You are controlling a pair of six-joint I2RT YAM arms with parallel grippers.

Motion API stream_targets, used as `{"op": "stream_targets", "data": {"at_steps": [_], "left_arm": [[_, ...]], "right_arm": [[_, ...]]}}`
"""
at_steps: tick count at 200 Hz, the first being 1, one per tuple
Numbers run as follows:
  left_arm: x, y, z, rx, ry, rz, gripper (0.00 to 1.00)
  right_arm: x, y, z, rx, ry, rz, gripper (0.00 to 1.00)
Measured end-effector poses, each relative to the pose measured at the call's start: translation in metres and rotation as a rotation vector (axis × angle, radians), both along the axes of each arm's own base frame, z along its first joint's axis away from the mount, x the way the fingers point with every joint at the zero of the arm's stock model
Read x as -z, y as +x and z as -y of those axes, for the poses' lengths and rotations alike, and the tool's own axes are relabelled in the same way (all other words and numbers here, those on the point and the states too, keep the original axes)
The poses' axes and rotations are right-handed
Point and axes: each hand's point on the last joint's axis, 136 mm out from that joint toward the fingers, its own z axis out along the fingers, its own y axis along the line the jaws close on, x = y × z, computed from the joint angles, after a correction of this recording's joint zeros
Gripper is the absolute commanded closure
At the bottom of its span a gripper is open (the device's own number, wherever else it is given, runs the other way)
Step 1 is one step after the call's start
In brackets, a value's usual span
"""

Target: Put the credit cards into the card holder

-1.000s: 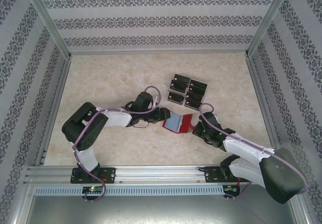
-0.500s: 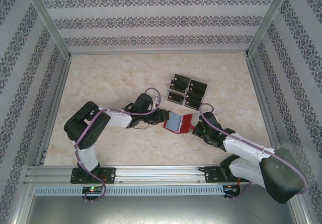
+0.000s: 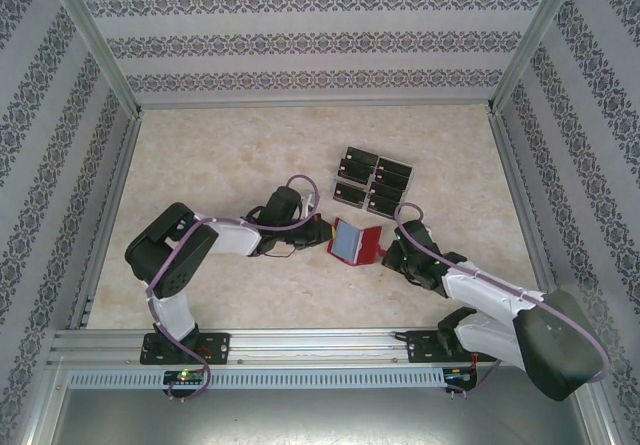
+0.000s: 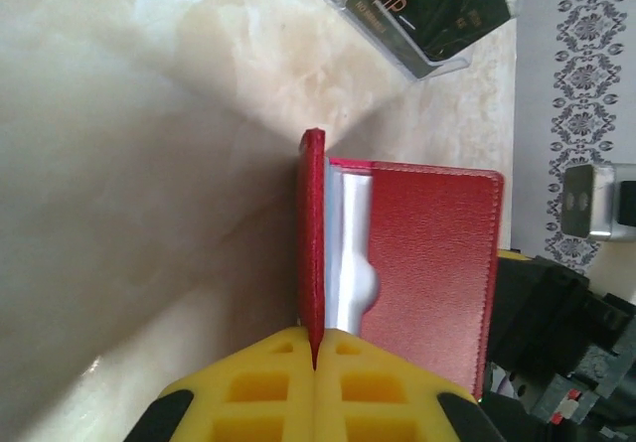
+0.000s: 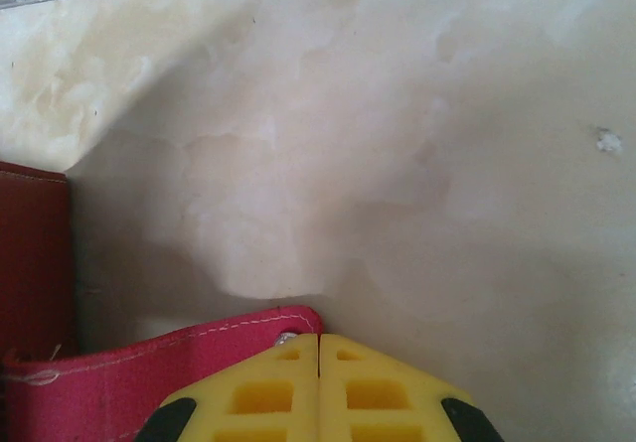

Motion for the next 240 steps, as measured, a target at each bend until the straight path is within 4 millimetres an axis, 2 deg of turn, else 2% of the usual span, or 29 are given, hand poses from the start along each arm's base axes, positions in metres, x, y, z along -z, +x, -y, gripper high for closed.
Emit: {"op": "stream_targets", "data": {"at_steps": [20,42,56,84,112,133,163,185,206,240], "left_arm": [[-0.012,0.002,0.000,-0.006,-0.014,0.028,1.00],[-0.024,0.004,-0.003,-0.022,-0.018,0.061,1.00],[-0.031,0.003,-0.008,-0.035,-0.005,0.076,1.00],[-0.047,0.000,-0.023,-0.065,0.058,0.126,1.00],[-0.059,-0.005,-0.045,-0.094,0.152,0.174,1.00],[-0.056,-0.010,-0.062,-0.114,0.245,0.171,1.00],[-0.041,-0.021,-0.086,-0.130,0.377,0.127,1.00],[-0.031,-0.028,-0.098,-0.139,0.441,0.088,1.00],[-0.025,-0.033,-0.108,-0.149,0.488,0.064,1.00],[-0.019,-0.036,-0.117,-0.166,0.534,0.047,1.00]], "right_arm": [[-0.002,0.002,-0.005,-0.025,0.002,-0.015,1.00],[-0.005,0.004,-0.014,-0.062,0.011,-0.036,0.76],[-0.010,0.005,-0.021,-0.097,0.017,-0.033,0.66],[-0.027,0.004,-0.041,-0.168,0.034,-0.014,0.52],[-0.047,0.004,-0.060,-0.221,0.054,0.018,0.47],[-0.056,0.003,-0.069,-0.245,0.063,0.028,0.46],[-0.063,0.000,-0.078,-0.272,0.074,0.038,0.50],[-0.066,0.001,-0.090,-0.299,0.091,0.040,0.59],[-0.066,0.003,-0.111,-0.342,0.118,0.033,0.72],[-0.058,0.009,-0.141,-0.391,0.161,0.019,0.81]]}}
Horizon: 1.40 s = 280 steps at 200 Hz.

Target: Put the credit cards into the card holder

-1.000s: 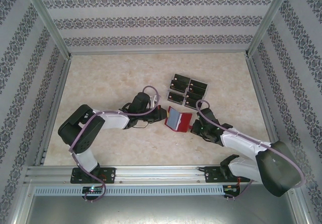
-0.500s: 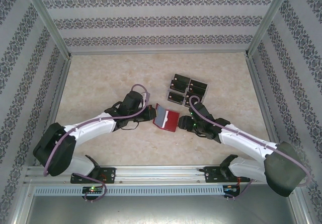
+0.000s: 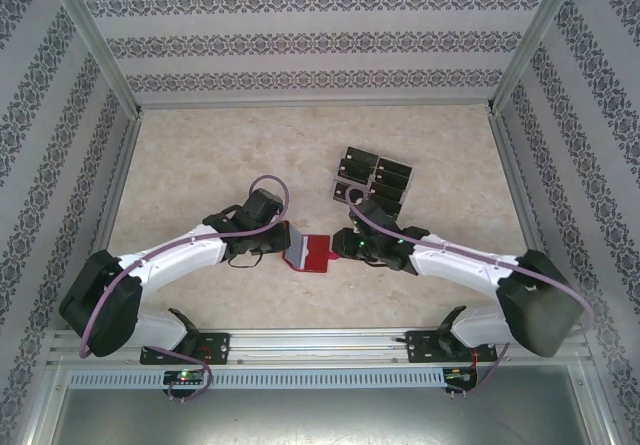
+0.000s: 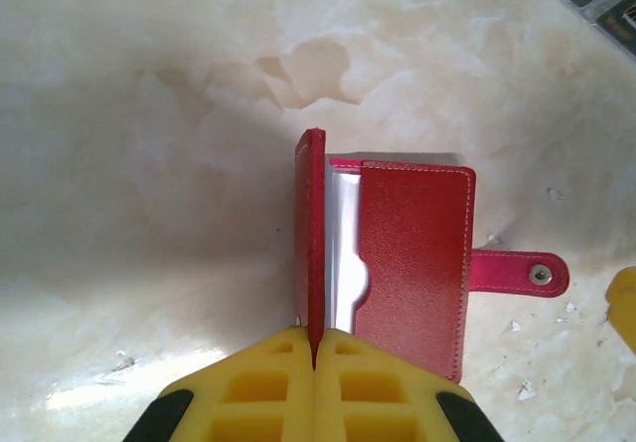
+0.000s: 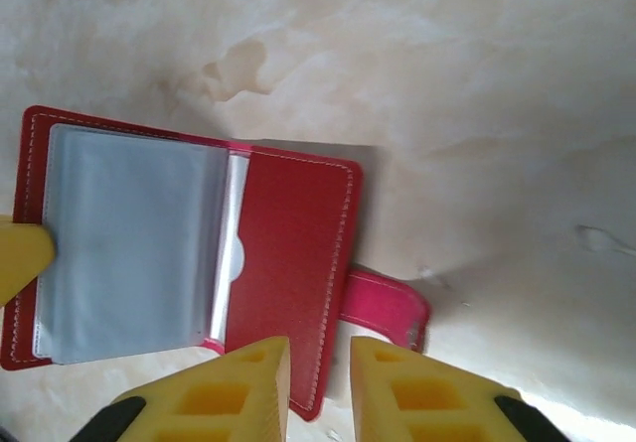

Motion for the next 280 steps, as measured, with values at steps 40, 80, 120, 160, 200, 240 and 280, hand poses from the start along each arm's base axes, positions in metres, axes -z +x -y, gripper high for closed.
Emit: {"op": "stream_targets", "data": {"at_steps": [40,80,120,160,200,240,280], "left_arm": [[-0.003,-0.002,0.004,0.012,0.011,0.009,1.00],[-0.011,0.000,0.018,0.029,-0.053,0.024,0.81],[-0.016,0.002,0.033,0.037,-0.151,0.042,0.73],[-0.012,0.000,0.034,0.038,-0.168,0.039,0.74],[-0.011,0.002,0.032,0.028,-0.155,0.042,0.82],[-0.004,0.003,0.020,-0.007,-0.096,0.044,0.86],[0.003,0.003,0.008,-0.038,-0.042,0.052,0.94]], "right_arm": [[0.022,0.004,-0.022,-0.030,0.027,-0.040,0.85],[0.049,0.001,-0.028,-0.038,0.010,-0.093,0.88],[0.053,0.005,-0.032,-0.028,0.029,-0.094,0.88],[0.053,0.007,-0.034,-0.028,0.039,-0.085,0.88],[0.053,0.006,-0.034,-0.028,0.040,-0.084,0.87],[0.050,0.004,-0.028,-0.019,0.019,-0.088,0.83],[0.031,0.001,-0.010,0.015,-0.011,-0.065,0.63]]}}
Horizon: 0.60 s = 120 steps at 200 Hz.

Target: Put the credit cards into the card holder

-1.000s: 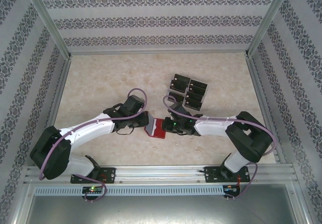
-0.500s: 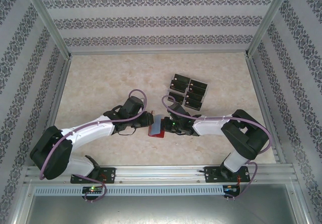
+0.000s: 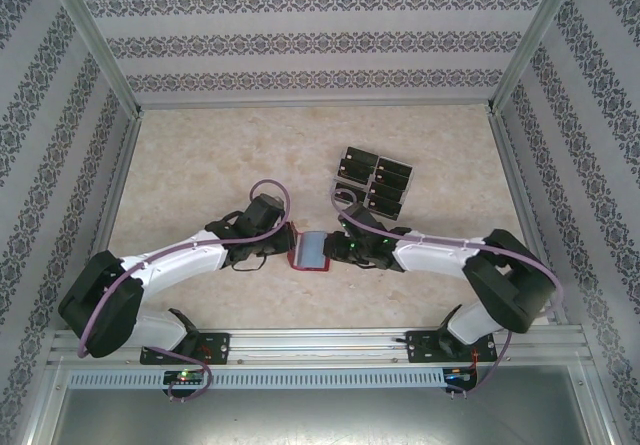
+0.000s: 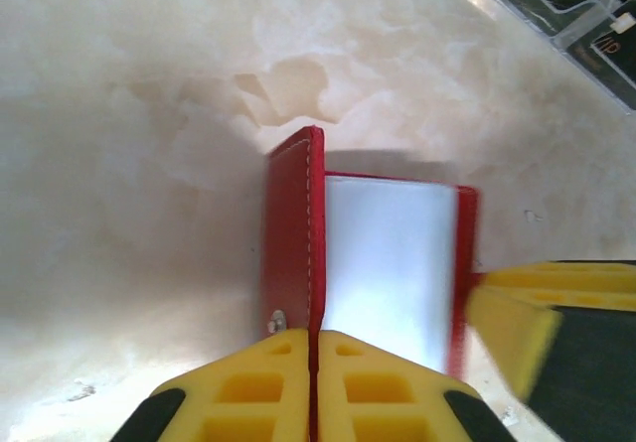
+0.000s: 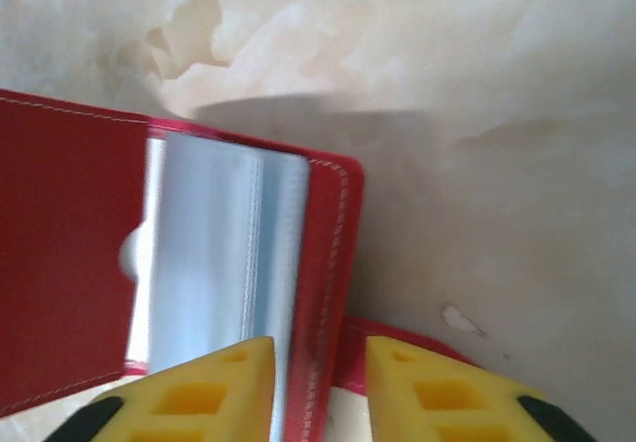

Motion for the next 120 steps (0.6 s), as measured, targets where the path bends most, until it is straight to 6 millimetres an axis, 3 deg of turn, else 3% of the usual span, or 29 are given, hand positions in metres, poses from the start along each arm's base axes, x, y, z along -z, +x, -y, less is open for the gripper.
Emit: {"op": "stream_targets", "data": {"at_steps": [43,120], "left_arm": [[0.021,-0.013,-0.014,-0.013,0.041,-0.036,0.97],[0.019,-0.013,-0.014,-0.022,0.032,-0.031,0.98]], "right_arm": [[-0.027,-0.002,0.006,-0.003,0.018,0.048,0.53],[-0.020,-0.008,-0.003,-0.032,0.006,0.019,0.48]]}}
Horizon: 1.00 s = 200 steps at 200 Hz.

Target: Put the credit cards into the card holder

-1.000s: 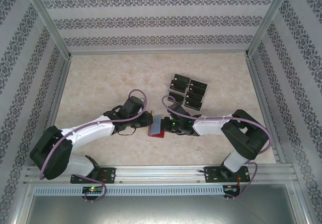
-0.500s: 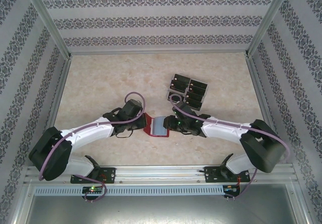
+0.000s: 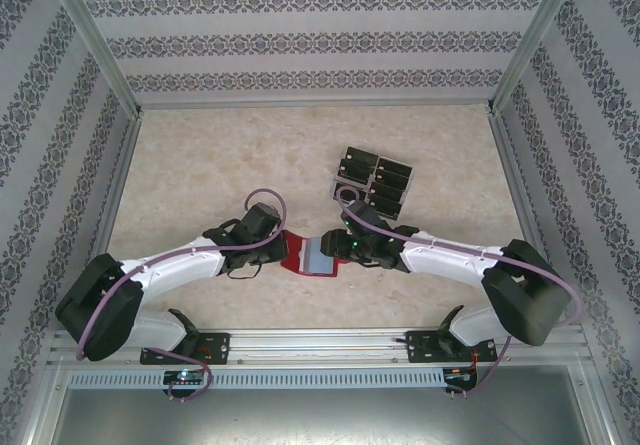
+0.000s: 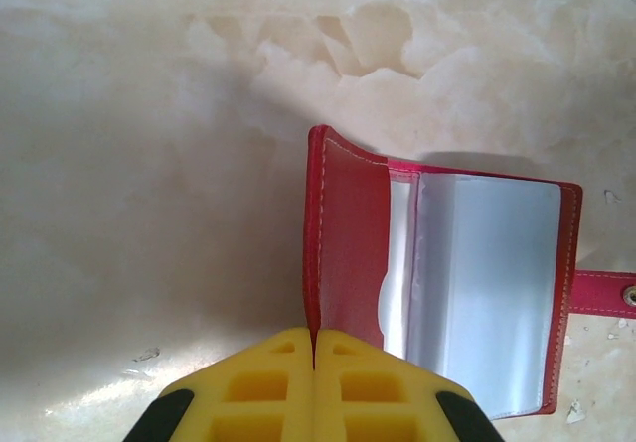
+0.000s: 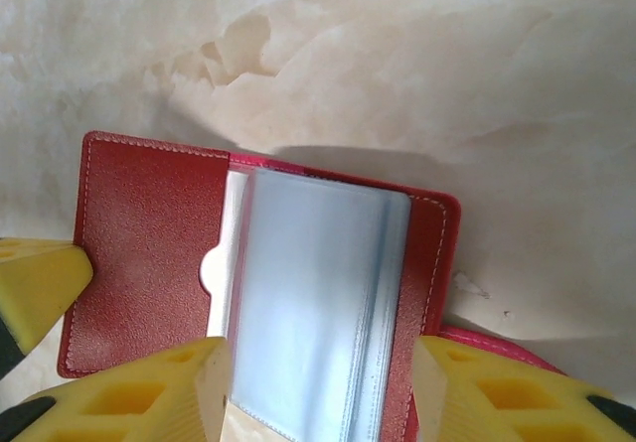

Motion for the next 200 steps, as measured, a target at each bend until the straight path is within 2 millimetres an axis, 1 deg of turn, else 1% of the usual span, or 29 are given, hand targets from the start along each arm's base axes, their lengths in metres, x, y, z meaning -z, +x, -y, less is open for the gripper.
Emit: {"op": "stream_targets", "data": {"at_steps": [39,90,133,168,200], "left_arm": [[-0.001,0.001,0.001,0.000,-0.004,0.004,0.99],[-0.002,0.001,0.001,0.000,-0.007,0.007,0.99],[-0.002,0.001,0.001,0.000,-0.007,0.008,0.99],[-0.002,0.001,0.001,0.001,-0.008,0.007,0.99],[-0.002,0.001,0.002,0.002,-0.010,0.007,0.99]], "right_arm": [[0.001,-0.005,-0.005,-0.014,0.004,-0.007,0.49],[0.012,-0.007,-0.011,-0.019,-0.003,-0.034,0.49],[0.020,-0.006,-0.012,-0.016,-0.014,-0.048,0.50],[0.020,-0.005,-0.015,-0.018,-0.002,-0.048,0.50],[0.015,-0.004,-0.020,-0.020,0.013,-0.043,0.51]]}}
